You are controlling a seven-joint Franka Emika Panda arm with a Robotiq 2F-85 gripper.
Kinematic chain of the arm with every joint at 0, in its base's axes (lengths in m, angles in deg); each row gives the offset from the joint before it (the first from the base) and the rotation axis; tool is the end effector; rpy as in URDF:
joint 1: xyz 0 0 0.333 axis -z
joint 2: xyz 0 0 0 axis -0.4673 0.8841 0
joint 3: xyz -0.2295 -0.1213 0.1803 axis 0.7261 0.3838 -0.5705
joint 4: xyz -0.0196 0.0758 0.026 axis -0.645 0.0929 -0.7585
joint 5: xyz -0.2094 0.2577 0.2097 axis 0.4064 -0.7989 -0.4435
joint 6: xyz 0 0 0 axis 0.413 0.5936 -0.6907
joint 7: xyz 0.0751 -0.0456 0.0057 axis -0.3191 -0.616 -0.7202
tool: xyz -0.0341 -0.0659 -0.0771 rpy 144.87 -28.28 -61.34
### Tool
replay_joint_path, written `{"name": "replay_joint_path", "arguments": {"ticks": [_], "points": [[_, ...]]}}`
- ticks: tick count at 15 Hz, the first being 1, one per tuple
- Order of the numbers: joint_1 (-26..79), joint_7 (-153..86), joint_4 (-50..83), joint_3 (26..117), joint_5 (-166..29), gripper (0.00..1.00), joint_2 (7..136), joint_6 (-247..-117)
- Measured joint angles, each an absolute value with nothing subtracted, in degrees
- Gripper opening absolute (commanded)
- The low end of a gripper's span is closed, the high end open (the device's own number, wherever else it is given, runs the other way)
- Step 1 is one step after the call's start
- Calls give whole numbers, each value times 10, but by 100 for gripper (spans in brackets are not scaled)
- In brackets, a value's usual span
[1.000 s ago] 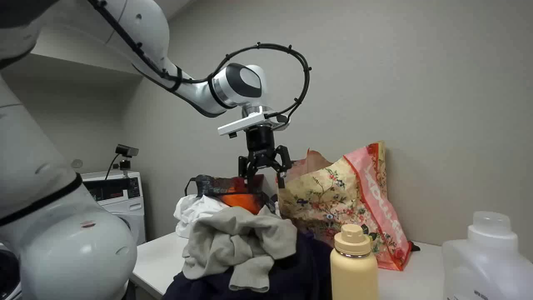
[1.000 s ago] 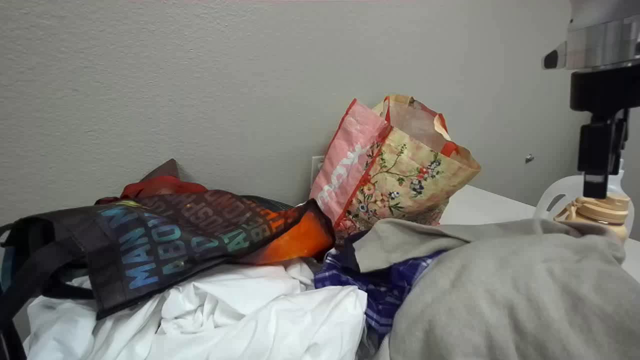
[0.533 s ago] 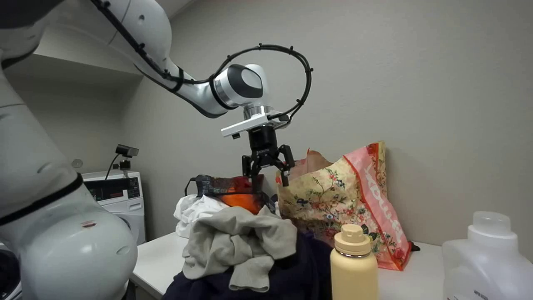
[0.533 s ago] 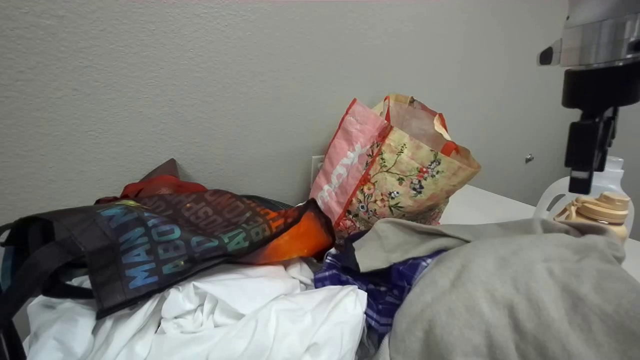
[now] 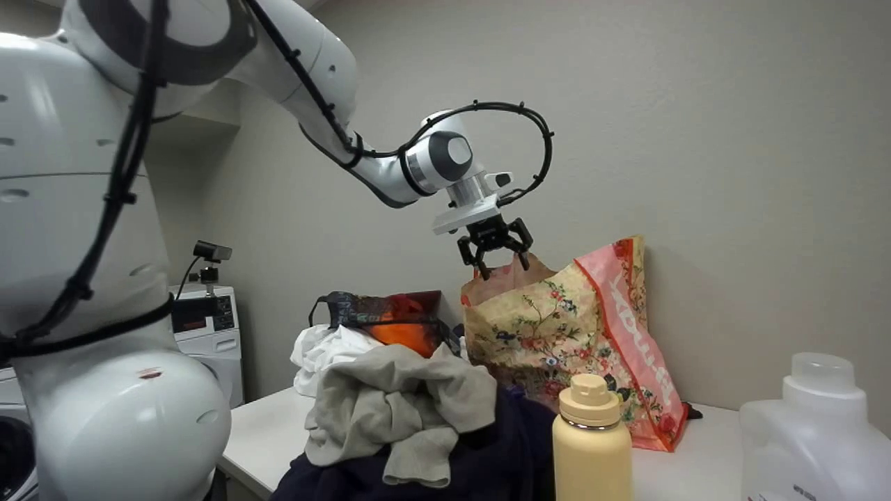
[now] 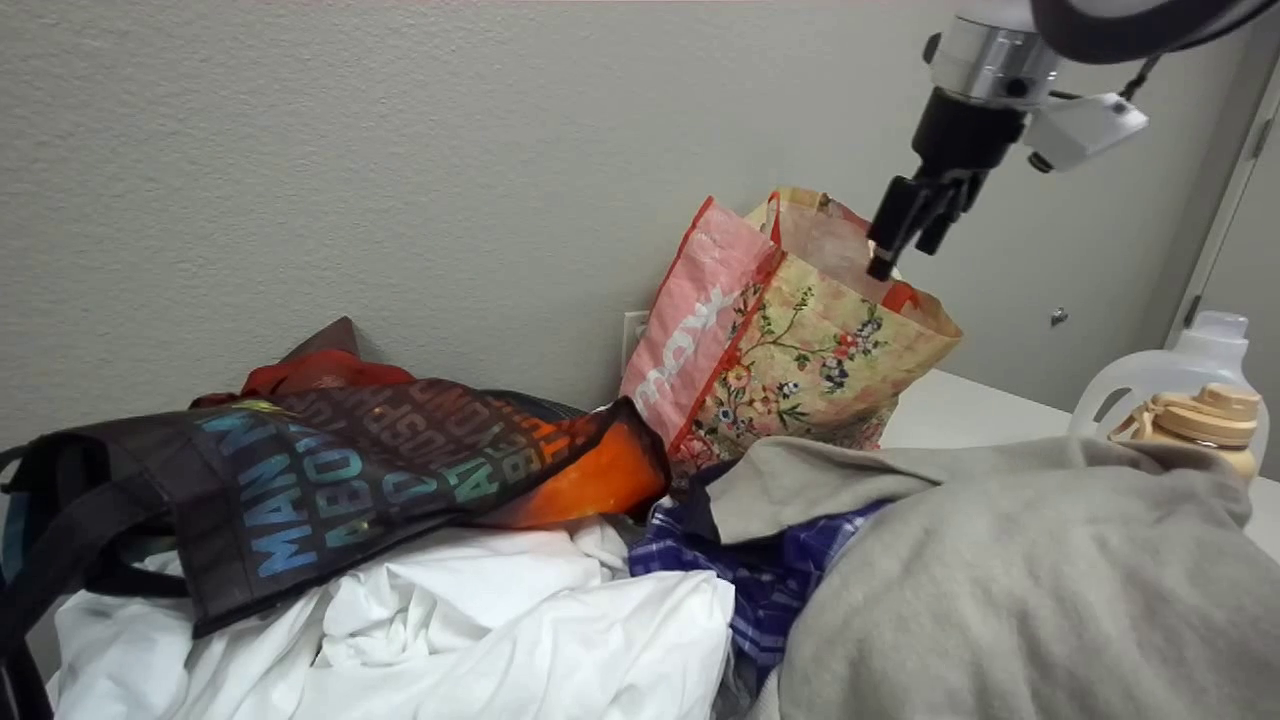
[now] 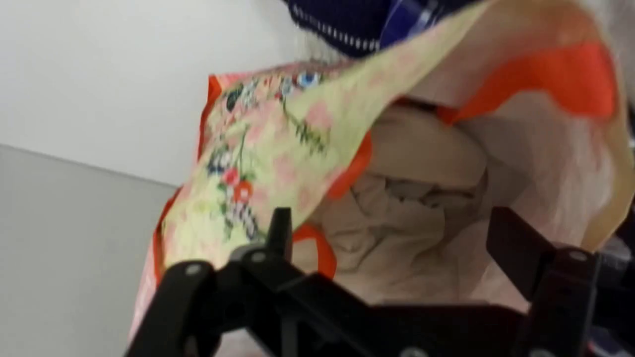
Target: Take the hoodie out of the bag and put it on the pile of clothes
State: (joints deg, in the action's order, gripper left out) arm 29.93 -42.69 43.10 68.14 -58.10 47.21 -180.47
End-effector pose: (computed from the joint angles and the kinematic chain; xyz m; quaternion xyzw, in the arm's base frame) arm 0.5470 -0.0308 0.5309 0.9727 0.0824 0.1851 0.1127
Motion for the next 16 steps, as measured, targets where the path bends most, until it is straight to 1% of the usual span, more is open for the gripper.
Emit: {"name": "replay_joint_path", "arguments": {"ticks": [3,6,12,16], "points": [[300,-409,343,683,-574,100,550,-1865],[301,-392,290,691,-574,100,625,-1915],[301,-349,242,721,-574,100,776,-2020],[284,-308,213,744,-574,100,851,-2105]]}}
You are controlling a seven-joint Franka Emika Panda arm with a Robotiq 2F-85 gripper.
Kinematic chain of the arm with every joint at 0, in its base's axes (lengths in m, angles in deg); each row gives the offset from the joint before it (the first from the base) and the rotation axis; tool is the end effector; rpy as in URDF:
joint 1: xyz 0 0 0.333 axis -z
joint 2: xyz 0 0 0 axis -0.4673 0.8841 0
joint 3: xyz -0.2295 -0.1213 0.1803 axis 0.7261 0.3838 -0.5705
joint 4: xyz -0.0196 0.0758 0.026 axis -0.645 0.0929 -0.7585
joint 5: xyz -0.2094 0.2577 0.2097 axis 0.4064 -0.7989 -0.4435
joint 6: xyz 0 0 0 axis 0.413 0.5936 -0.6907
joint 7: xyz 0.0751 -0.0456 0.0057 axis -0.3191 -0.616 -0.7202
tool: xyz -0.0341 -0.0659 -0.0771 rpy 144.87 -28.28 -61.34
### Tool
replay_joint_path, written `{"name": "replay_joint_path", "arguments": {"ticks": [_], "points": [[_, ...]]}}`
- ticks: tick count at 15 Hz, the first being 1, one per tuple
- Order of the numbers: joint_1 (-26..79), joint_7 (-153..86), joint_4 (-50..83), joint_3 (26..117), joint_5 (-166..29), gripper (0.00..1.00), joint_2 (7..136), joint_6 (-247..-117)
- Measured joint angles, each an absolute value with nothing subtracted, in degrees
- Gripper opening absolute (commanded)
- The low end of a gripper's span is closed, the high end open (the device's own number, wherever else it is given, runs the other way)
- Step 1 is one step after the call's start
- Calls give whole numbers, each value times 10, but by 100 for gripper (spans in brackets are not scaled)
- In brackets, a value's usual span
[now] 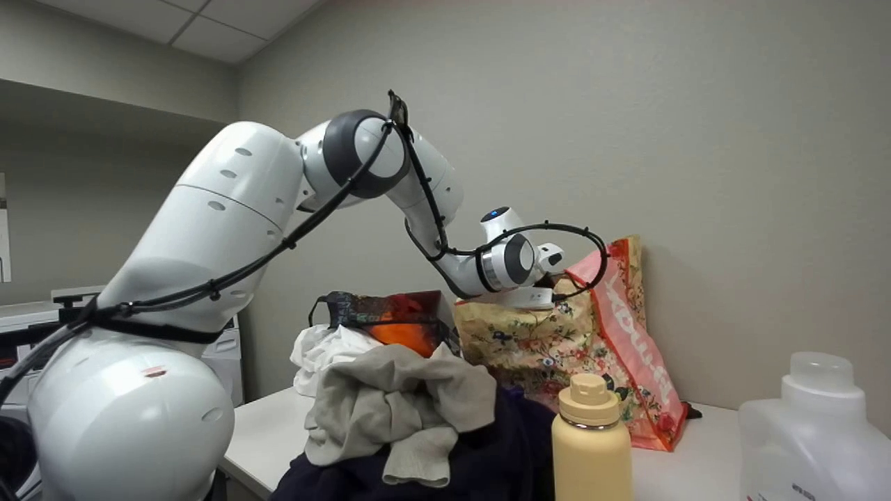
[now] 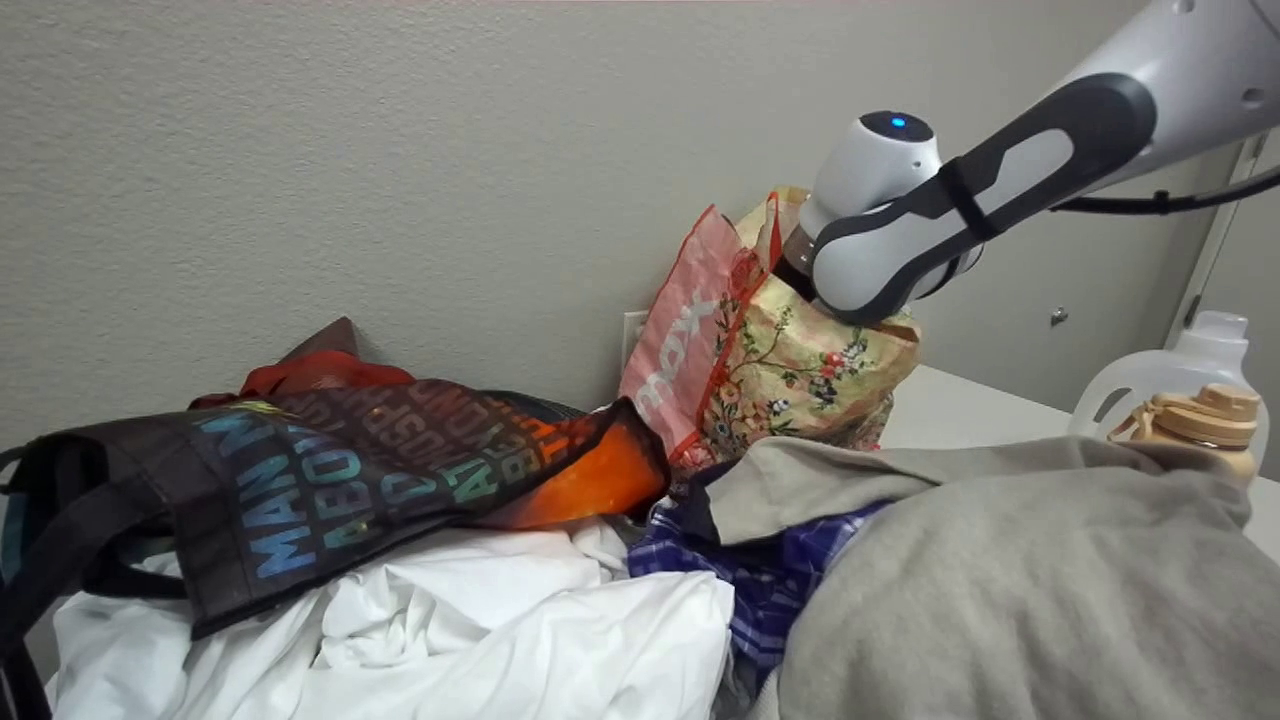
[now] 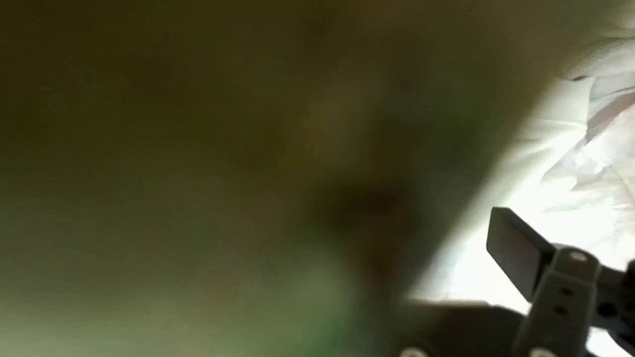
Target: Take the hoodie out of the bag and put it on the pile of clothes
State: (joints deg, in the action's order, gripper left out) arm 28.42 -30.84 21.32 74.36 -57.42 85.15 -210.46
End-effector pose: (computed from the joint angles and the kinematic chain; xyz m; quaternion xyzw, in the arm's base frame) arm 0.7148 -0.0668 0.3644 0.9467 0.0014 0.3065 0.0987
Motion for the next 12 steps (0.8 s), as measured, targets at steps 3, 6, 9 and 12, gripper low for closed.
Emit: {"name": "replay_joint_path", "arguments": {"ticks": [3,6,9,12], "points": [[263,-288,187,760,-581,100,898,-2124],[253,-284,164,766,-595,100,938,-2124],[249,-284,143,772,-607,100,970,-2124],[249,-284,126,776,-618,100,994,-2124]]}}
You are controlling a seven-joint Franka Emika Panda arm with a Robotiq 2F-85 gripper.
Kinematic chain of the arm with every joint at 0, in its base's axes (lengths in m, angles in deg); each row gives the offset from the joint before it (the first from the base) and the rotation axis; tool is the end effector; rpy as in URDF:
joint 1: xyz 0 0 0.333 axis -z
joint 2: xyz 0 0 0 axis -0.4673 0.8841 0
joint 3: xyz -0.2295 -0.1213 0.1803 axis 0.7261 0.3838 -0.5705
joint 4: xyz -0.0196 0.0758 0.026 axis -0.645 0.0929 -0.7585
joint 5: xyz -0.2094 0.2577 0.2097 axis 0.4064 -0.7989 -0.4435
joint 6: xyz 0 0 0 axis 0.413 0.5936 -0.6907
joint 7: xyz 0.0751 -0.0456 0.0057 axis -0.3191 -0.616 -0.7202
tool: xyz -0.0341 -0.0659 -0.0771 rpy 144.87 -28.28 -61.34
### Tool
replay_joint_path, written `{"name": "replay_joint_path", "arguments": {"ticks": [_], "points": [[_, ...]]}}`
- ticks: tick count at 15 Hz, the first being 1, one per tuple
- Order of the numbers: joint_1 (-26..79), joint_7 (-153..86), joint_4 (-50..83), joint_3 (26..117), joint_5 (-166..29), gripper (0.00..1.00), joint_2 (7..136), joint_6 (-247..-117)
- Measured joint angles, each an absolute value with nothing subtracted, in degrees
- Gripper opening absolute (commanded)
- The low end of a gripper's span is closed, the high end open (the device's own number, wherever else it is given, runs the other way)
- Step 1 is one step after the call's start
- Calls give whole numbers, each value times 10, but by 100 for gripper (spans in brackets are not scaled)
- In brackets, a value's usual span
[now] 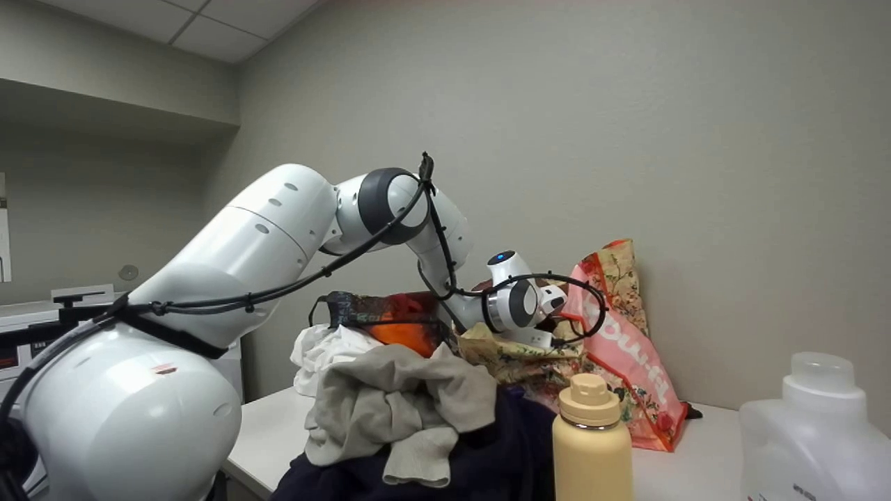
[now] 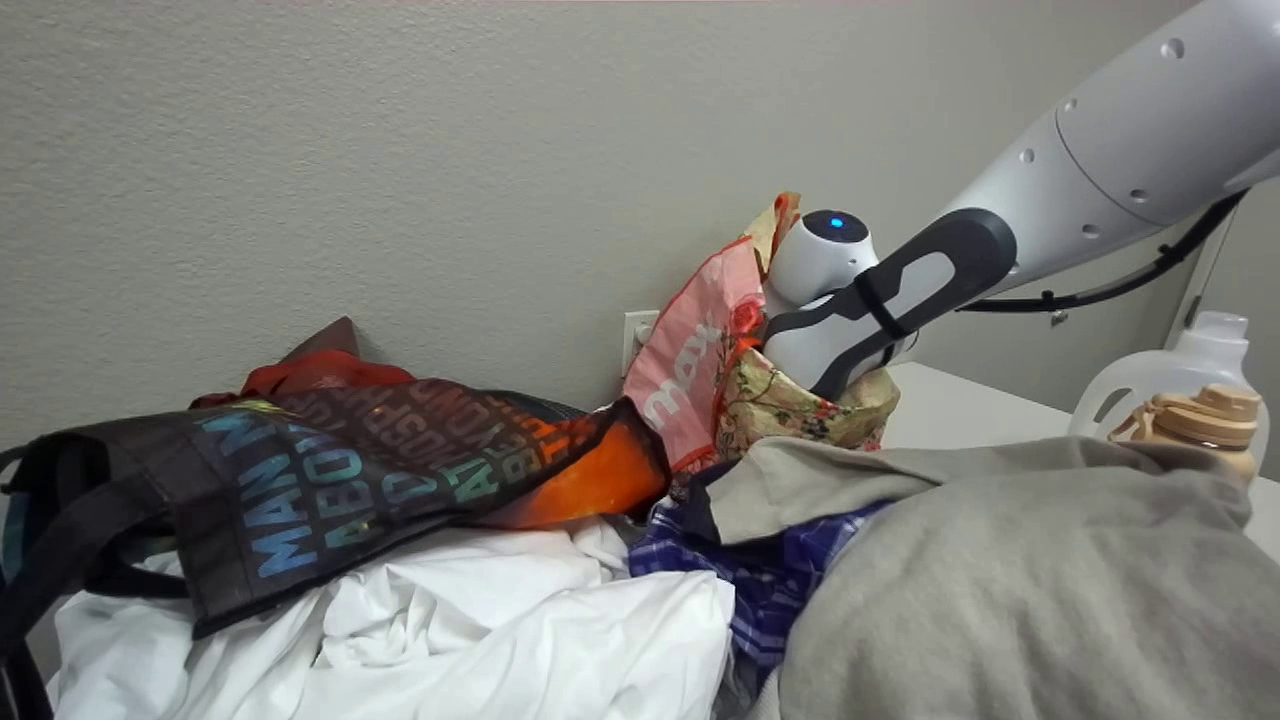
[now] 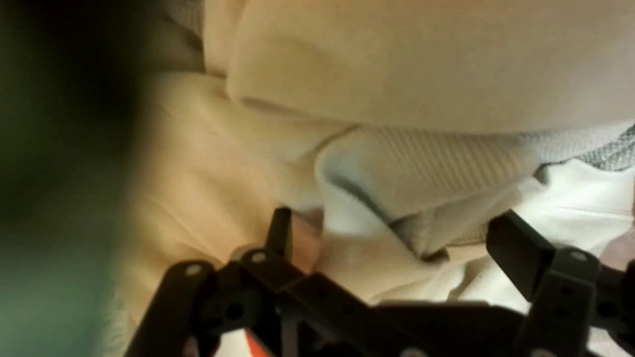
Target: Take the hoodie out of the bag and put it on the pile of clothes
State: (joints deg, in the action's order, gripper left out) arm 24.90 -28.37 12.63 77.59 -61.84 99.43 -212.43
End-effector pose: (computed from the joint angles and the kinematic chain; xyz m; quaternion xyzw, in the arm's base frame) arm 0.7467 -0.0553 0.2629 0.9548 -0.0224 0.2820 0.0913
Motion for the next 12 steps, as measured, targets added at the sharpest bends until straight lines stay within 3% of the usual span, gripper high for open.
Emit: {"name": "replay_joint_path", "arguments": {"ticks": [6,8,12], "points": [[249,-284,115,771,-636,100,1015,-2124],[249,-284,115,770,-639,73,1017,-2125],[249,-284,115,769,-644,43,1019,-2129]]}}
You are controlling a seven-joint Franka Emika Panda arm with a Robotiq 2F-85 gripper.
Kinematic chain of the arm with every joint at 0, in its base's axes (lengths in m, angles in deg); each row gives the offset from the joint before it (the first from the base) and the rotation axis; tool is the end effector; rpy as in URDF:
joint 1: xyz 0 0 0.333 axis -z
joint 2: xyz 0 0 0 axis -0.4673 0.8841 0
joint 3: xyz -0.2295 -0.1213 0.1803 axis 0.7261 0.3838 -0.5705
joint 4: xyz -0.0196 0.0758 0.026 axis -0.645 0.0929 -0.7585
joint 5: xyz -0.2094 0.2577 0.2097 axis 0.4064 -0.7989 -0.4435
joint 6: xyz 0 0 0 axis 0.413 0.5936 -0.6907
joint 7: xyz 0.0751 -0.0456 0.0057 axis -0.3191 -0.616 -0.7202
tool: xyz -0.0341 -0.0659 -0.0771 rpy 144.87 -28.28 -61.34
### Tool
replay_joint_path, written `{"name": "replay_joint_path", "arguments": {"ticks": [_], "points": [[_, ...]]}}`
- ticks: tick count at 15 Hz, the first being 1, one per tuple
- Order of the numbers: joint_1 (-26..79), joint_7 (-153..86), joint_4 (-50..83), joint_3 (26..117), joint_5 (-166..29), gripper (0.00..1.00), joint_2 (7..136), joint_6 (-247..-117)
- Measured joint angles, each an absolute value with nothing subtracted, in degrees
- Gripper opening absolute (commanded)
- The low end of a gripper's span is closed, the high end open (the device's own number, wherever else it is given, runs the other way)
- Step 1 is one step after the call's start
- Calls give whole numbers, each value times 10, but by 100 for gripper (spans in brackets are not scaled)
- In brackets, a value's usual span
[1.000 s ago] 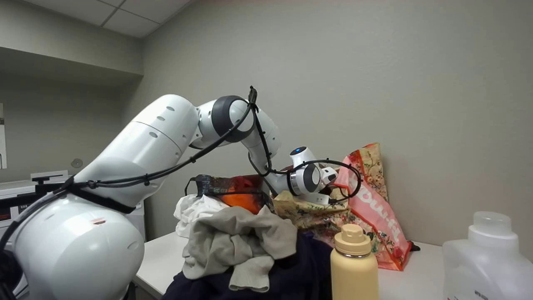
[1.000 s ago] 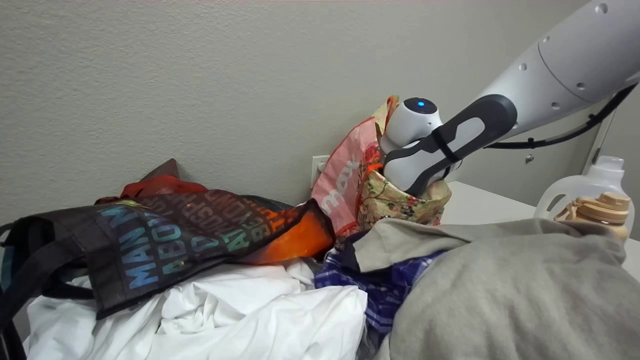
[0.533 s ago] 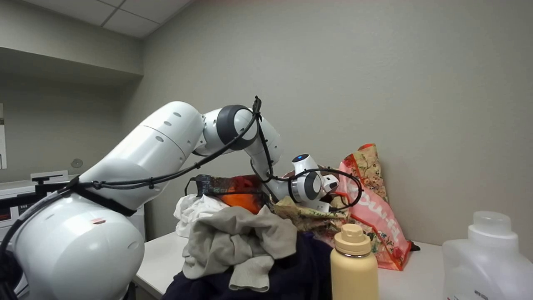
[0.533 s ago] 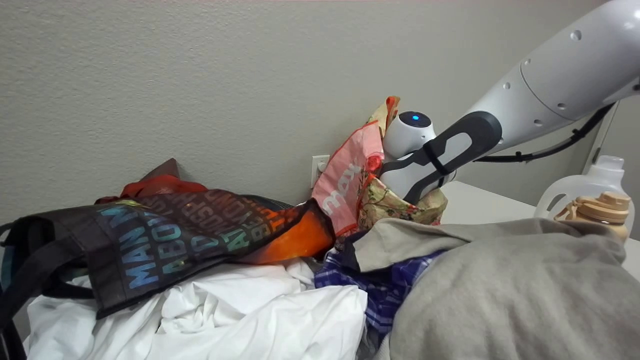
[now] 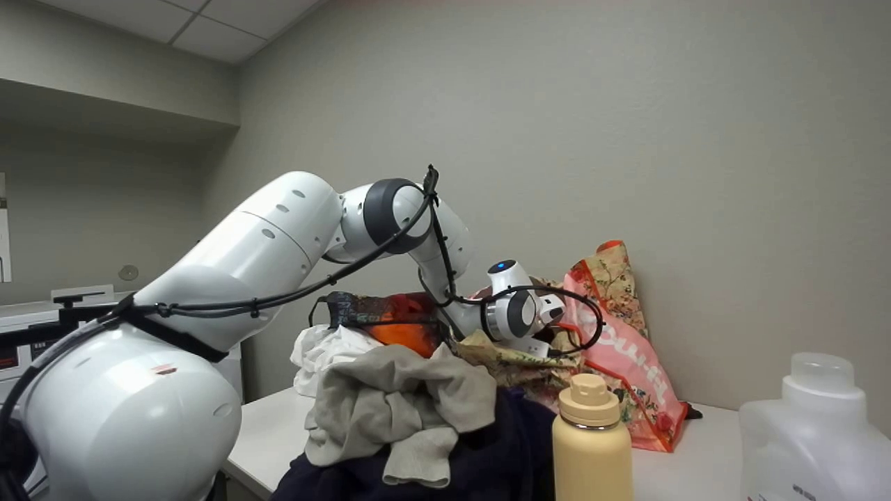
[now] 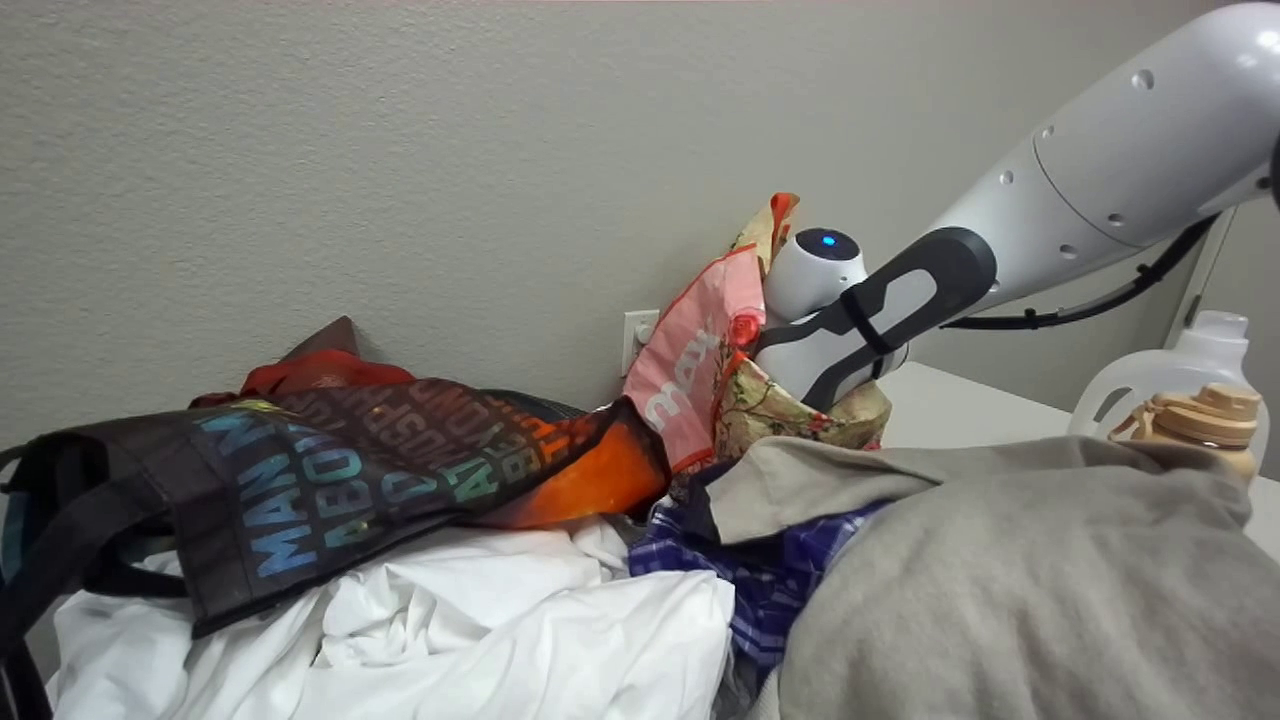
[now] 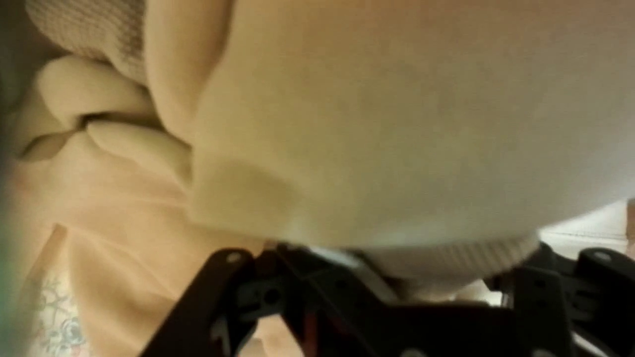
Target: Take the hoodie out of the bag and put it on the pile of clothes
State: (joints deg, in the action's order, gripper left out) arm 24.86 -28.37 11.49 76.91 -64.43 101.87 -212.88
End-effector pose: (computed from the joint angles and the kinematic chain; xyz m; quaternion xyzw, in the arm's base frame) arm 0.7491 -0.0496 0.2413 0.9575 -0.0356 0.2762 0.0758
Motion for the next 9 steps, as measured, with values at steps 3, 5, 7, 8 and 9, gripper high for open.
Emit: {"name": "replay_joint_path", "arguments": {"ticks": [3,5,7,8,9], "points": [[250,-284,114,769,-650,20,1019,-2132],[250,-284,114,769,-653,8,1019,-2133],[250,-284,114,769,-655,10,1019,-2135],[250,-284,114,769,-657,8,1019,-2135],[250,-284,114,769,-659,8,1018,-2135]]}}
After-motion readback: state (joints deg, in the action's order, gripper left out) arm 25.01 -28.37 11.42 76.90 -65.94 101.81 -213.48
